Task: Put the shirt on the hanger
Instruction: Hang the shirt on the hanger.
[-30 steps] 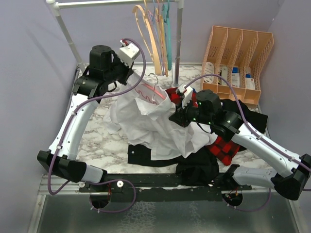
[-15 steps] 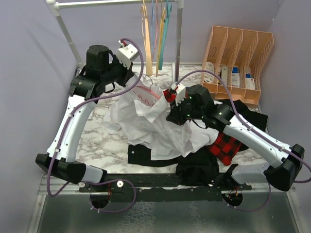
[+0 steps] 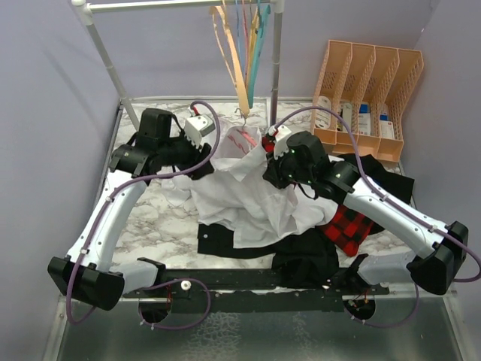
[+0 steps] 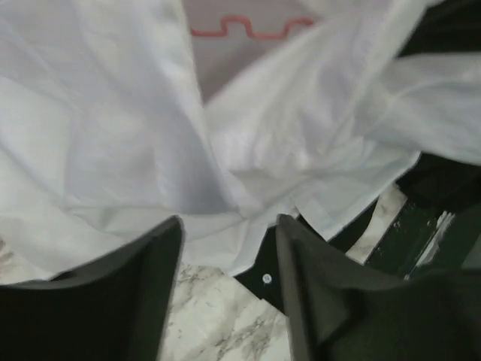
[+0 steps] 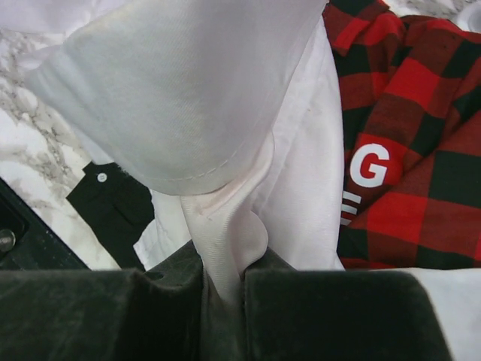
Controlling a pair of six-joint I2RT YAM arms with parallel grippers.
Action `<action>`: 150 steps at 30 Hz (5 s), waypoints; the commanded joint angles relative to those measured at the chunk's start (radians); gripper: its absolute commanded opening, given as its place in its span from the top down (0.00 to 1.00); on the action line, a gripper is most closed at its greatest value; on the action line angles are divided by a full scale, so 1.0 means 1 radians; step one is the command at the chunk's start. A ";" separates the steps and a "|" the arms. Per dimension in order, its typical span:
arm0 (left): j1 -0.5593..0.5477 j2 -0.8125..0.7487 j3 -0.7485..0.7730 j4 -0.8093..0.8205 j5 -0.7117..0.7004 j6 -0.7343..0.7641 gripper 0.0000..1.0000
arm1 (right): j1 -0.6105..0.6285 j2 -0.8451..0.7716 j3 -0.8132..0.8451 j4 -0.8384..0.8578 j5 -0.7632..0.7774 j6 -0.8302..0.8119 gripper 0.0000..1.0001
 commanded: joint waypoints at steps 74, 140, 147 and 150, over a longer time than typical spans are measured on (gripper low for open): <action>0.369 0.348 0.212 -0.592 0.458 1.404 0.30 | -0.454 -0.271 -0.146 -0.073 -1.012 -0.500 0.99; 0.871 0.759 0.524 -0.589 0.667 1.266 0.08 | -0.454 -0.211 0.061 -0.178 -1.011 -0.473 0.99; 0.874 0.491 0.372 -0.587 0.896 1.209 0.01 | -0.407 -0.221 -0.017 -0.185 -0.860 -0.514 0.99; 0.878 0.411 0.355 -0.516 1.081 0.982 0.01 | -0.379 -0.224 -0.094 -0.127 -0.841 -0.496 0.99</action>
